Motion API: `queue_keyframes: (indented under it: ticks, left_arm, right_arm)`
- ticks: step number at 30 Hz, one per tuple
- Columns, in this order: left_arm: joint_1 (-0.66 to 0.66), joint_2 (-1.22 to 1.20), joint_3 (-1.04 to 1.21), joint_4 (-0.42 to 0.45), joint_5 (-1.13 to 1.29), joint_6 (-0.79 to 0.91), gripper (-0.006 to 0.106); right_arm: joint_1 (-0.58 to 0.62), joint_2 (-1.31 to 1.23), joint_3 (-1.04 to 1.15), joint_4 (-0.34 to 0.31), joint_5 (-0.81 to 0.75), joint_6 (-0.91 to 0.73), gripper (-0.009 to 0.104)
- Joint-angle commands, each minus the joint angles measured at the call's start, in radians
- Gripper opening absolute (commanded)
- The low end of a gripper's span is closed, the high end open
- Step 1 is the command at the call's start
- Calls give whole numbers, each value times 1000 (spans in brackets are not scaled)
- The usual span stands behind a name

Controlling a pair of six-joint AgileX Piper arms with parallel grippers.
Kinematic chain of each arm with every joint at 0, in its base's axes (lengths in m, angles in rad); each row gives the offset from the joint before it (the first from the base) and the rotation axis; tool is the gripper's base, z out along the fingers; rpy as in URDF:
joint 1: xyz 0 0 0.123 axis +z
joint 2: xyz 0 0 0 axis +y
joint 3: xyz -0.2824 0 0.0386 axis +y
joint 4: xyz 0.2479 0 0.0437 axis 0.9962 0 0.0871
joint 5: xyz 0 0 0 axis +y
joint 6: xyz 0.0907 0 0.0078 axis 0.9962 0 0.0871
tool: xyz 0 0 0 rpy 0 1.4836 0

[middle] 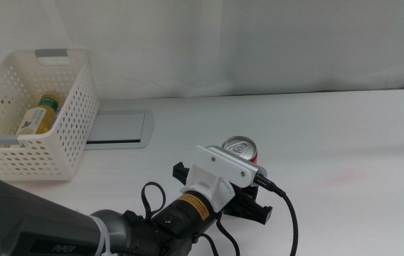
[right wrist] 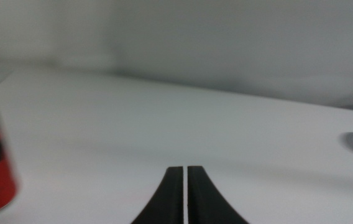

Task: Use arms to grab the bottles and put them into the dustbin to the left of the table.

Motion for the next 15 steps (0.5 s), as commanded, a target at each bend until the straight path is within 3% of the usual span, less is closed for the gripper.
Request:
queue_keyframes:
  ticks: [1, 8, 15]
  left_arm:
    - [2, 11, 1, -6, 55, -17, -3]
    - [2, 2, 1, -6, 56, -17, -3]
    - [2, -67, 1, -40, 115, 42, -3]
  right_arm:
    - [-94, -46, 7, -3, -8, -2, -3]
    - [-229, -174, 7, -3, -7, -2, -3]
    - [-248, -241, 7, -3, -4, -2, -3]
